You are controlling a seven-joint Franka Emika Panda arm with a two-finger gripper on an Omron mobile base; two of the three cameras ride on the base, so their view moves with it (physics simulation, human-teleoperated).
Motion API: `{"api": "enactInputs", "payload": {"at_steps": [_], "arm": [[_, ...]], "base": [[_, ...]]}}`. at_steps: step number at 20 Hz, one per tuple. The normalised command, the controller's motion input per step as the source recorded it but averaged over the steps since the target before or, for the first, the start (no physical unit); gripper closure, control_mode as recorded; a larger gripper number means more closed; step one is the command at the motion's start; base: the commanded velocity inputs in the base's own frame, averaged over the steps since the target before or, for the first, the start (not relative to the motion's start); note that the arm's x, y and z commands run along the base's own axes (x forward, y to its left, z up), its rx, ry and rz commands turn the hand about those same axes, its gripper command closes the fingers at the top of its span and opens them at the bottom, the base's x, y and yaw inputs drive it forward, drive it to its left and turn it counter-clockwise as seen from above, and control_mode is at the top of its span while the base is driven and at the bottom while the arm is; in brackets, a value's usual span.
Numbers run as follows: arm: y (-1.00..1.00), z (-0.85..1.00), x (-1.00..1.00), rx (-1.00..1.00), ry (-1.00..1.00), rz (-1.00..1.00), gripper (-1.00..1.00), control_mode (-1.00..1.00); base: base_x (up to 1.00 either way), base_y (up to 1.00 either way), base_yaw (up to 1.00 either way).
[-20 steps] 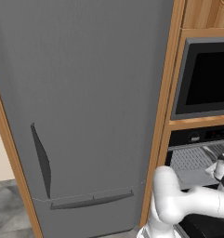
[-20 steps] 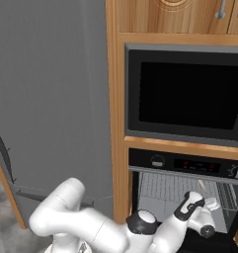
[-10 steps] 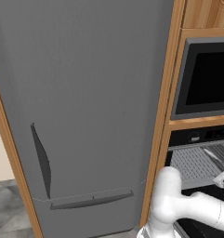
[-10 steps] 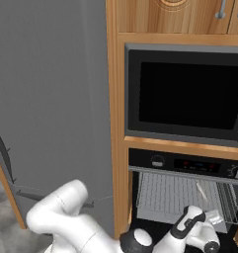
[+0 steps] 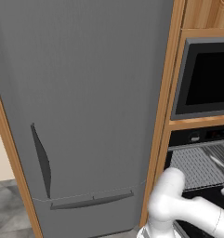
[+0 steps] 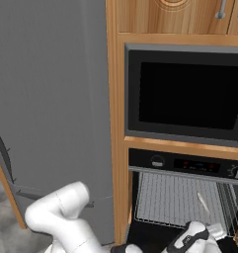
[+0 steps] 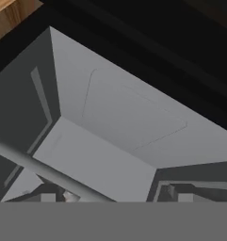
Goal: Take the fish from the oven and place it on the plate on the counter.
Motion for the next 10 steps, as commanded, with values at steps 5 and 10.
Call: {"api": "enactInputs", "payload": {"at_steps": [5, 10], "arm": [[-0.16, -0.43, -1.0, 0.07, 0.0, 0.03, 1.0, -1.0], [-0.17, -0.38, -1.0, 0.09, -0.02, 0.03, 1.0, -1.0]], "base": [[0.0, 0.0, 0.0], [0.0, 0.0, 0.0]]}}
